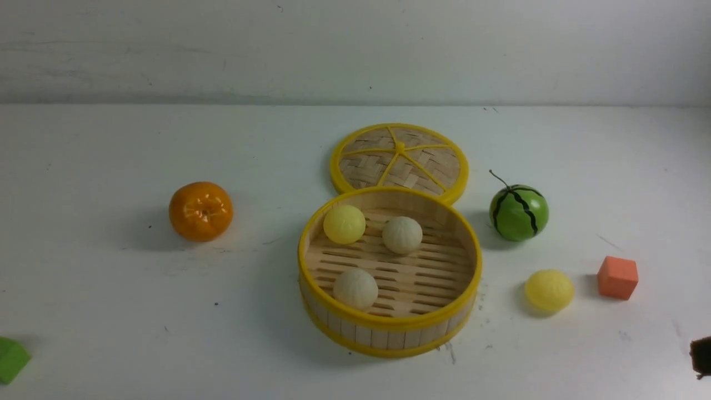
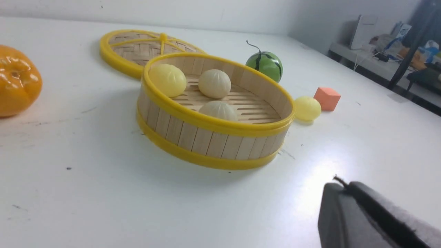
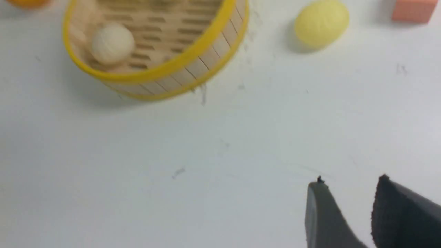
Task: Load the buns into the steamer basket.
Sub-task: Use the right arm to grab a steamed stuffed bun
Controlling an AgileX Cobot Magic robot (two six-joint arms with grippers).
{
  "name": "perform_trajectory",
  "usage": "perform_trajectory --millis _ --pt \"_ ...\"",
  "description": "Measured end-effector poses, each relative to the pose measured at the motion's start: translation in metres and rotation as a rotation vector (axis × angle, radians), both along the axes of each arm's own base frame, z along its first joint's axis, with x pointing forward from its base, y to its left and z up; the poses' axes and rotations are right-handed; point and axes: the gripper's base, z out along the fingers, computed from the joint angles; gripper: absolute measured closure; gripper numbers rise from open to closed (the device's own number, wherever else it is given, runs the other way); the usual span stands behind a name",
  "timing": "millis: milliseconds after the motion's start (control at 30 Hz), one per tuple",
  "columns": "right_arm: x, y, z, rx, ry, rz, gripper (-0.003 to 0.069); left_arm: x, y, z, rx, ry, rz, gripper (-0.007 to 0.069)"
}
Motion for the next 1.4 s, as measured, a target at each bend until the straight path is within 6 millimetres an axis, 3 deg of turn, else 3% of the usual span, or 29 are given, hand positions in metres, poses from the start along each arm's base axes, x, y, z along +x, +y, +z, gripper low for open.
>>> perform_trajectory --millis 67,100,167,200,367,567,667,800,1067,1400 --pt "0.037 0.004 -0.005 -0.023 0.136 0.036 0.0436 0.000 0.000 -0.001 0.007 0.008 -0.002 0.0638" --pt "0.043 0.005 -0.007 -0.026 0.154 0.043 0.0436 0.000 0.000 -0.001 0.007 0.009 -0.002 0.0638" --pt "0.073 0.017 -0.020 -0.038 0.235 0.088 0.0436 0.000 0.000 -0.001 0.008 0.010 -0.002 0.0638" --pt "0.077 0.019 -0.022 -0.041 0.245 0.095 0.0436 0.000 0.000 -0.001 0.008 0.010 -0.002 0.0638" --pt "0.136 0.051 -0.043 -0.130 0.267 0.140 0.0436 0.000 0.000 -0.001 0.008 0.010 -0.002 0.0637" --pt "0.185 0.061 -0.059 -0.221 0.280 0.092 0.0419 0.000 0.000 -0.001 0.008 0.010 -0.002 0.0636" --pt "0.209 0.063 -0.079 -0.266 0.339 0.078 0.0413 0.000 0.000 -0.001 0.009 0.011 -0.002 0.0634" --pt "0.221 0.065 -0.091 -0.287 0.358 0.081 0.0412 0.000 0.000 -0.001 0.008 0.010 -0.002 0.0630" --pt "0.232 0.060 -0.092 -0.272 0.289 0.048 0.0412 0.000 0.000 -0.001 0.009 0.012 -0.002 0.0628" --pt "0.238 0.053 -0.109 -0.255 0.335 0.008 0.0414 0.000 0.000 -0.001 0.009 0.012 -0.002 0.0624"
